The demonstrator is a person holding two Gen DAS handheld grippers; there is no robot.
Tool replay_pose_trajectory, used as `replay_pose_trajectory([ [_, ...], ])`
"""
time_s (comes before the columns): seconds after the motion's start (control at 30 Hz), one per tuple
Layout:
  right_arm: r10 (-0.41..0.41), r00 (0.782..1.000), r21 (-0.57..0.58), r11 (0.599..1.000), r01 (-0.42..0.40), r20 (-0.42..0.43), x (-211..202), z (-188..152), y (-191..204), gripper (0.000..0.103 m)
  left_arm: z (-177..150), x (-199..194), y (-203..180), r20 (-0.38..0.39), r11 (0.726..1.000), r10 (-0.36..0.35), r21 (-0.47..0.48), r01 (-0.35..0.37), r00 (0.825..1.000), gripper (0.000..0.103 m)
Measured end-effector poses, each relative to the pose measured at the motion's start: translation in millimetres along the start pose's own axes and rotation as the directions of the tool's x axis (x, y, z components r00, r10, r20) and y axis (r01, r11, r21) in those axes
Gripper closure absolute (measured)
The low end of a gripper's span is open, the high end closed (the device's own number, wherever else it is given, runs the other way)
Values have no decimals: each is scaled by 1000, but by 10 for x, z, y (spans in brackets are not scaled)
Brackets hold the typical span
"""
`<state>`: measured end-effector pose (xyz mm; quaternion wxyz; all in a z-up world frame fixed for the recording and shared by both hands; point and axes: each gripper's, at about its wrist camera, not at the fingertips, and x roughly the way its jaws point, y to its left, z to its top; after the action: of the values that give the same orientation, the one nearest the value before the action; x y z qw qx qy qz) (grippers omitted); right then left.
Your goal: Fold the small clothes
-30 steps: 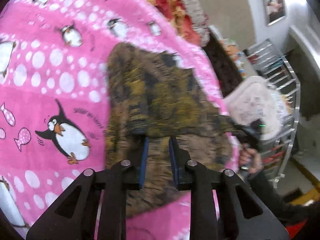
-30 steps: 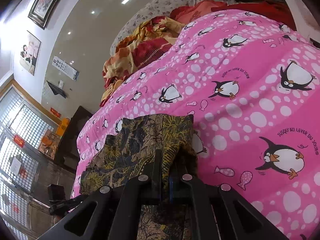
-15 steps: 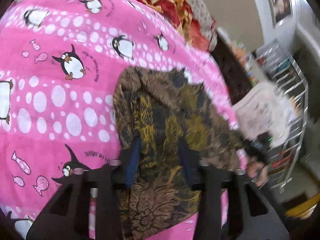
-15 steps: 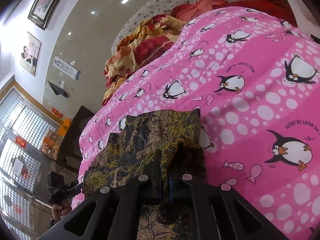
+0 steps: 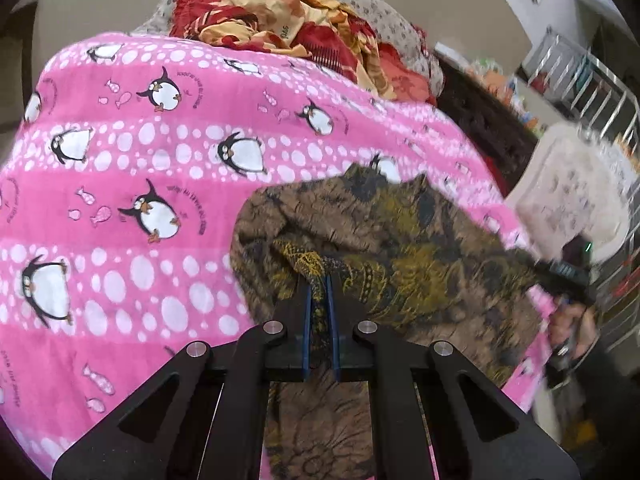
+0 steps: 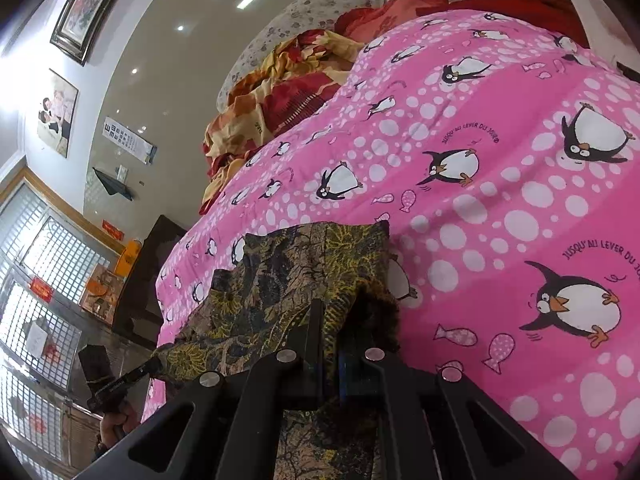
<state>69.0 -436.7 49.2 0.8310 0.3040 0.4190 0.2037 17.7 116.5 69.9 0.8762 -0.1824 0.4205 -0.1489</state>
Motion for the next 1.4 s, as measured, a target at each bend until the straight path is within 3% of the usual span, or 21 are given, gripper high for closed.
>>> replay_pose_trajectory([
  [0.17, 12, 1000, -15, 1000, -12, 9, 2, 155, 73, 99, 129, -202, 198, 117, 977, -66, -195, 89, 991, 100],
  [0.33, 21, 1000, -87, 996, -20, 12, 24, 495, 328, 99, 155, -597, 175, 244, 961, -30, -260, 95, 969, 100],
  [0.4, 4, 1000, -106, 994, -4, -2, 121, 604, 396, 99, 216, -620, 178, 251, 964, -12, -254, 78, 968, 100],
  [0.57, -20, 997, -22, 1000, 18, -79, 582, 770, 260, 99, 319, -174, 430, 166, 958, 66, -287, -15, 984, 100],
  [0.67, -47, 989, 60, 997, 56, -138, 896, 780, 96, 99, 359, 242, 692, 70, 939, 85, -338, -56, 994, 100],
  [0.73, -80, 985, 123, 987, 100, -156, 1018, 781, -16, 99, 410, 442, 838, 13, 927, 43, -373, -35, 999, 99],
  [0.8, -69, 987, 173, 980, 94, -144, 1023, 796, -71, 99, 481, 511, 911, -26, 922, 27, -386, -35, 999, 99],
  [0.87, -56, 993, 193, 978, 76, -106, 939, 806, -62, 99, 523, 432, 886, -12, 929, 12, -370, -16, 1000, 99],
  [0.93, -41, 997, 161, 986, 51, -67, 799, 817, -12, 98, 534, 281, 785, 12, 947, 23, -321, -18, 1000, 91],
  [1.03, -51, 999, 135, 989, 53, -15, 568, 792, 7, 93, 493, 71, 590, 63, 966, 68, -254, -50, 996, 68],
  [1.1, -111, 993, 122, 987, 106, 37, 391, 767, 14, 69, 394, -18, 379, 94, 976, 54, -216, -32, 994, 67],
  [1.23, -128, 985, 74, 990, 120, 112, 130, 770, 146, 67, 134, 91, -280, 57, 999, 31, -25, -30, 998, 67],
  [1.3, -116, 993, -103, 987, 120, 36, 224, 715, 453, 67, 33, 302, -495, 4, 998, 49, 45, -49, 999, 67],
  [1.33, -134, 988, -232, 966, 113, -76, 390, 622, 654, 67, -16, 458, -537, -33, 995, 78, 61, -76, 996, 67],
  [1.37, -164, 975, -310, 944, 110, -152, 521, 542, 760, 67, -48, 596, -529, -69, 993, 110, 56, -106, 992, 67],
  [1.4, -246, 940, -424, 897, 128, -237, 715, 387, 871, 67, -84, 753, -488, -115, 990, 142, 36, -139, 983, 67],
])
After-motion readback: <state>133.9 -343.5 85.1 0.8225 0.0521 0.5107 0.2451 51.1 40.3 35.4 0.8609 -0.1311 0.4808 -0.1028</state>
